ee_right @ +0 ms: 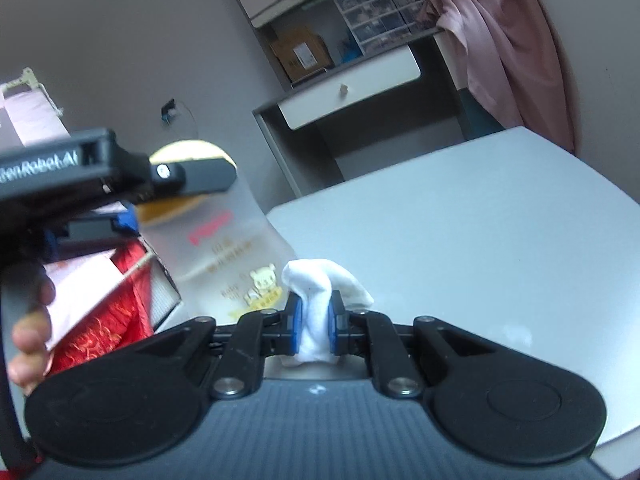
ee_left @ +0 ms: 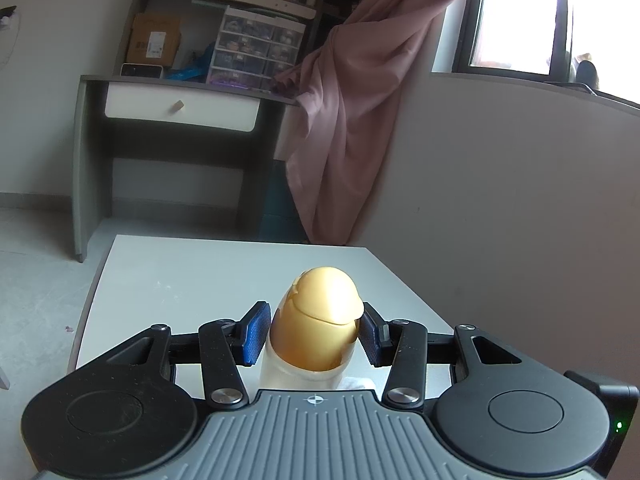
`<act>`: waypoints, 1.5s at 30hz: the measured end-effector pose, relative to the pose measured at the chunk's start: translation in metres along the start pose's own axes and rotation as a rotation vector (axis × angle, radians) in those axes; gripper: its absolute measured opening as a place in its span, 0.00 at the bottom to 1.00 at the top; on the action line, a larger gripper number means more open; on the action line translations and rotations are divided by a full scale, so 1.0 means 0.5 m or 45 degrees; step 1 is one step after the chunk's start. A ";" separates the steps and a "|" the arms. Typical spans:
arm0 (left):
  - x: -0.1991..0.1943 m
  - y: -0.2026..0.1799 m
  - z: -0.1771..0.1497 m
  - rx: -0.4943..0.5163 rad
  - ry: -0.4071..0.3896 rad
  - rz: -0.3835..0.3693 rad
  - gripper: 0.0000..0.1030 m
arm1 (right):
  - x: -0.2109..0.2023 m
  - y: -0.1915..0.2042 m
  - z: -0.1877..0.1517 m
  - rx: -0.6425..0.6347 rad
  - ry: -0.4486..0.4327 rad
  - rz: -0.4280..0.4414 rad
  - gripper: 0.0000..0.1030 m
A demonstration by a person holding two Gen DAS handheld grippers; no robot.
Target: Clean container
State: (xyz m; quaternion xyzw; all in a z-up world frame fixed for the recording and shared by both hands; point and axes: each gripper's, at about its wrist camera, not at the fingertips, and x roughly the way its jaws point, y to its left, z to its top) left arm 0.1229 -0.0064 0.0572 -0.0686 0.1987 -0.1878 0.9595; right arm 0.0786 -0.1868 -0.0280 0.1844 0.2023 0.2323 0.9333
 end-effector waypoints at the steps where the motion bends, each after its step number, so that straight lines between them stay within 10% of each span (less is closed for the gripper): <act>1: 0.000 0.001 0.000 0.000 0.000 -0.002 0.47 | -0.001 0.001 -0.002 -0.002 -0.001 0.001 0.12; 8: -0.012 0.011 -0.009 0.059 -0.036 -0.065 0.52 | -0.017 -0.001 -0.012 0.002 0.005 0.020 0.12; 11: -0.020 0.014 -0.016 0.140 -0.039 -0.093 0.84 | -0.026 0.001 -0.014 0.002 0.009 0.020 0.12; 16: -0.046 0.011 -0.041 0.354 -0.102 -0.213 0.95 | -0.037 0.008 -0.018 -0.007 0.014 0.017 0.12; 36: 0.033 0.093 -0.105 0.461 -0.140 -0.638 0.97 | -0.087 0.029 -0.037 -0.046 0.030 -0.015 0.12; 45: 0.058 0.080 -0.126 0.555 -0.127 -0.655 0.95 | -0.089 0.031 -0.038 -0.046 0.034 -0.020 0.12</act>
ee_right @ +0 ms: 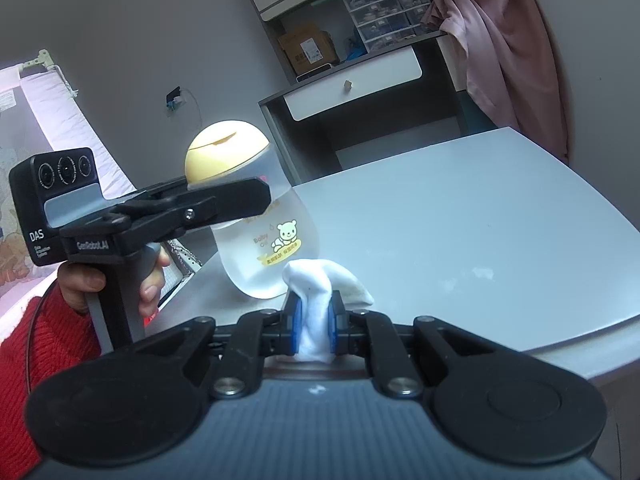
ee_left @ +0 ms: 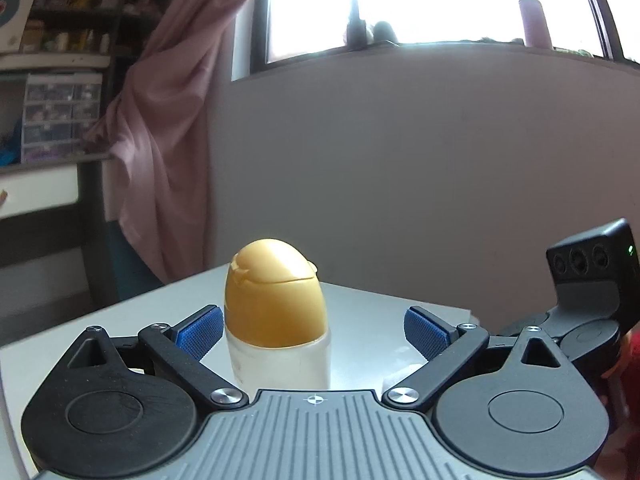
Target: Clean container
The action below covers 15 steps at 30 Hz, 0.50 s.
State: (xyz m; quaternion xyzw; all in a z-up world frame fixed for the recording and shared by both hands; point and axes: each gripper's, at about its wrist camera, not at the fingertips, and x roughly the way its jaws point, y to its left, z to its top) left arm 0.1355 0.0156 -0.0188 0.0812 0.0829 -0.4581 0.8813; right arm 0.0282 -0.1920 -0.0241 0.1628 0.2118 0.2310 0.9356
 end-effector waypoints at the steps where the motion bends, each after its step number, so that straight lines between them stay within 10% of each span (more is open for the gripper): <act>1: 0.001 -0.001 0.001 0.019 0.011 0.013 0.95 | 0.000 0.000 0.000 0.000 0.000 0.000 0.12; 15: -0.006 0.047 -0.002 0.126 0.111 -0.138 0.83 | -0.009 0.009 -0.005 -0.016 0.002 -0.011 0.12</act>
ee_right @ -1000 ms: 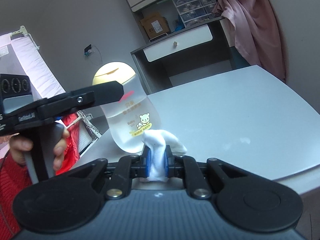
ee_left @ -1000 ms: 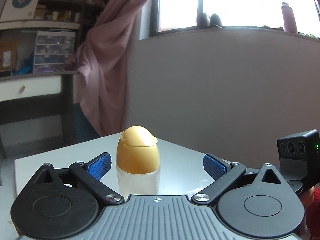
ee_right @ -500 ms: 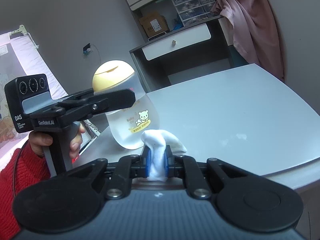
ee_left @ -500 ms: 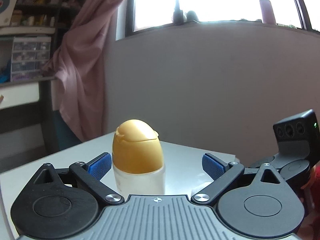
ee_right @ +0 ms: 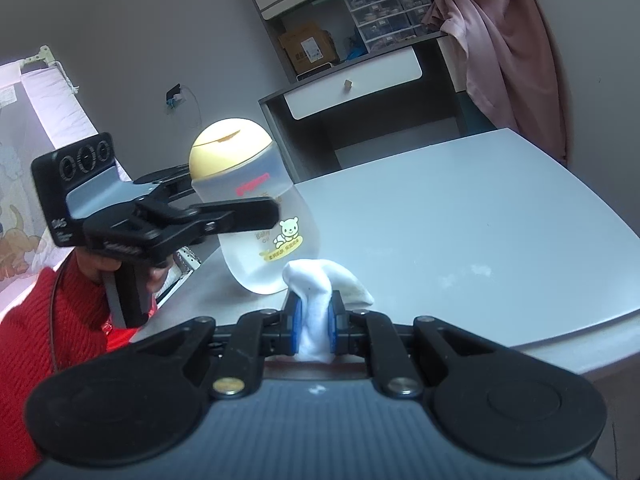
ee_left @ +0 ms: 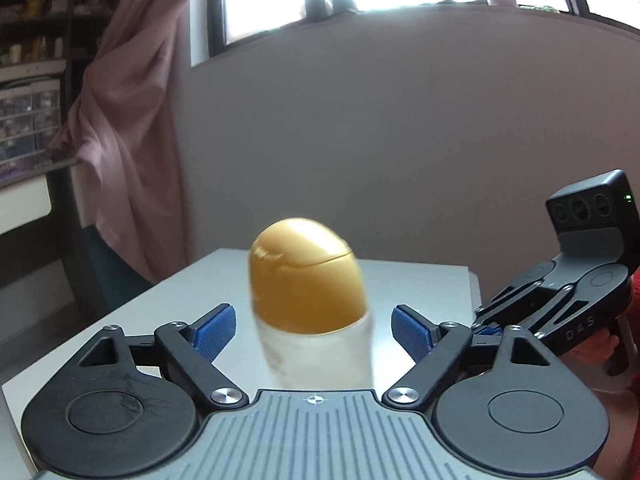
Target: Clean container
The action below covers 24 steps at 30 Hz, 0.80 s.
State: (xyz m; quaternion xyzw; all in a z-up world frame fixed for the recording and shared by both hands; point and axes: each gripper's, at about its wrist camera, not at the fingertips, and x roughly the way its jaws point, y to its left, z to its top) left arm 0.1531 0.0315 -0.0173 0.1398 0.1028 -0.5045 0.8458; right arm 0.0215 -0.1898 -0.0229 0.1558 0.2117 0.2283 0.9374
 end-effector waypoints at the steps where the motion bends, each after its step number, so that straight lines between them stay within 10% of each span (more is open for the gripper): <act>1: -0.002 0.004 0.000 -0.006 0.001 -0.005 0.81 | 0.000 0.000 -0.001 0.000 -0.001 -0.001 0.12; 7: -0.020 0.012 0.007 -0.049 -0.053 -0.004 0.51 | 0.001 -0.003 -0.001 0.001 0.000 0.003 0.12; 24: 0.032 -0.060 0.103 -0.241 0.173 0.453 0.45 | -0.010 -0.006 -0.010 0.039 -0.017 0.037 0.12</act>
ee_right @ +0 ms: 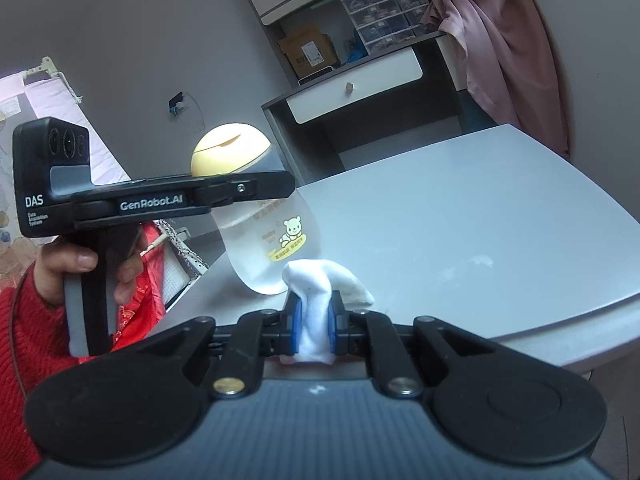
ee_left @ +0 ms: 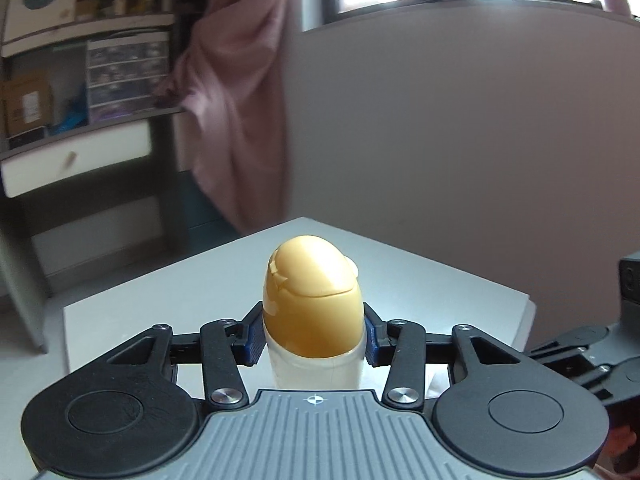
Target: Clean container
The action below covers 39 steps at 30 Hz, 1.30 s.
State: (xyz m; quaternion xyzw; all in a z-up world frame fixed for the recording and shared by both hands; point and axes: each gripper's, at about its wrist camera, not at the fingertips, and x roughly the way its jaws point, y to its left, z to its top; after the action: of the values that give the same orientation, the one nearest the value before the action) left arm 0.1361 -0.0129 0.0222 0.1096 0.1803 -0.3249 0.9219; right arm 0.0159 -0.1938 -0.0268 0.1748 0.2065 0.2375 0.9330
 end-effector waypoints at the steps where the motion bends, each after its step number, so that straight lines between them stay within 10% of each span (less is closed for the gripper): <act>1: -0.001 -0.004 0.004 -0.009 0.010 0.027 0.45 | -0.002 0.000 0.000 0.000 -0.003 0.007 0.12; 39: 0.005 -0.085 0.129 -0.607 0.219 0.820 0.43 | -0.117 -0.004 -0.005 -0.087 -0.156 0.076 0.12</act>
State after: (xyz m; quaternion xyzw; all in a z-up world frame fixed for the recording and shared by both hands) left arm 0.1278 -0.0675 0.0764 -0.0295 0.2834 0.0414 0.9576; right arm -0.0315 -0.2250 -0.0119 0.1631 0.1354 0.2610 0.9418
